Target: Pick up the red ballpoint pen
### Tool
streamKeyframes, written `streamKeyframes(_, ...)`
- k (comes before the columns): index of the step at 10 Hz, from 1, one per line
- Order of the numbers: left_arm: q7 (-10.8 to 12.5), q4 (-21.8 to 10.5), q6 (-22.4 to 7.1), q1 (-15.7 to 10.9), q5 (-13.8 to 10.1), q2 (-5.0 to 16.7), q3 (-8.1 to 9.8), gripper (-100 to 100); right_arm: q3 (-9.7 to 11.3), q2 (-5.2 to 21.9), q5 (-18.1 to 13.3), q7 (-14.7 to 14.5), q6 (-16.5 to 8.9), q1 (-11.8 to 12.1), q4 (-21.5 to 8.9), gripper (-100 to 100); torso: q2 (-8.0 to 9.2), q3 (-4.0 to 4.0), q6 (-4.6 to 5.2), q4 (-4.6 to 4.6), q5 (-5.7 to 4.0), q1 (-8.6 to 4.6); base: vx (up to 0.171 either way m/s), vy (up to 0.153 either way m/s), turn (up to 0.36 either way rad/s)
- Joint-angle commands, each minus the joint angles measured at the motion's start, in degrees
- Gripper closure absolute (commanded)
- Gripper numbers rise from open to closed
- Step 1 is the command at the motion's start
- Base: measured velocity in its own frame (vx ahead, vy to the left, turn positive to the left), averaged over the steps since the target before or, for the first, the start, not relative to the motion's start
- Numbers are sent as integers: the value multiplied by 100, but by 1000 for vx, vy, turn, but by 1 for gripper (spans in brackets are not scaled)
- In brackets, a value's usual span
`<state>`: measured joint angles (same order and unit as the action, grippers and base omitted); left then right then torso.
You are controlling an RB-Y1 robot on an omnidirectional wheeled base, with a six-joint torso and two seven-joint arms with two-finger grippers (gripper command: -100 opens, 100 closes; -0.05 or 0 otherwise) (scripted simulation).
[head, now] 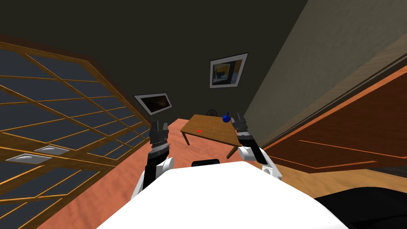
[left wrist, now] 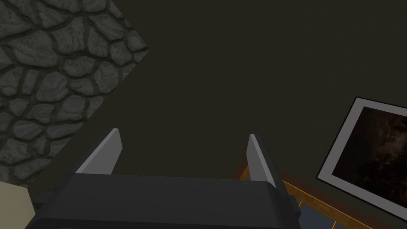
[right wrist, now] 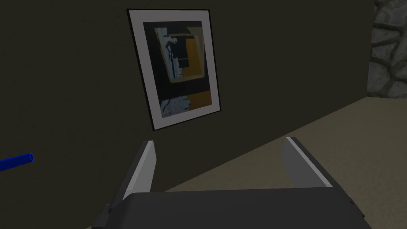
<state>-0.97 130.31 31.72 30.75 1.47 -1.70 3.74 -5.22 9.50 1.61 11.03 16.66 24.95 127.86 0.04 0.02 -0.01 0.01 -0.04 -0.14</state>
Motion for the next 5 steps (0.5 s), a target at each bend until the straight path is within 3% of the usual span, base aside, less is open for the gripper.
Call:
streamKeyframes(1,0,0,0,0,0,0,0,0,-9,10,54,214,-214,0,-42,-100,0,0,0,0,0,0,-14,-29,58)
streamKeyframes(4,0,0,0,1,0,0,0,0,-225,162,390,753,-695,-122,-412,-100,1,1,3,1,0,-1,-21,-38,101)
streamKeyframes(5,0,0,0,0,0,0,0,0,-225,162,390,919,-856,-122,-412,-100,2,1,1,1,-1,-5,-17,-37,82)
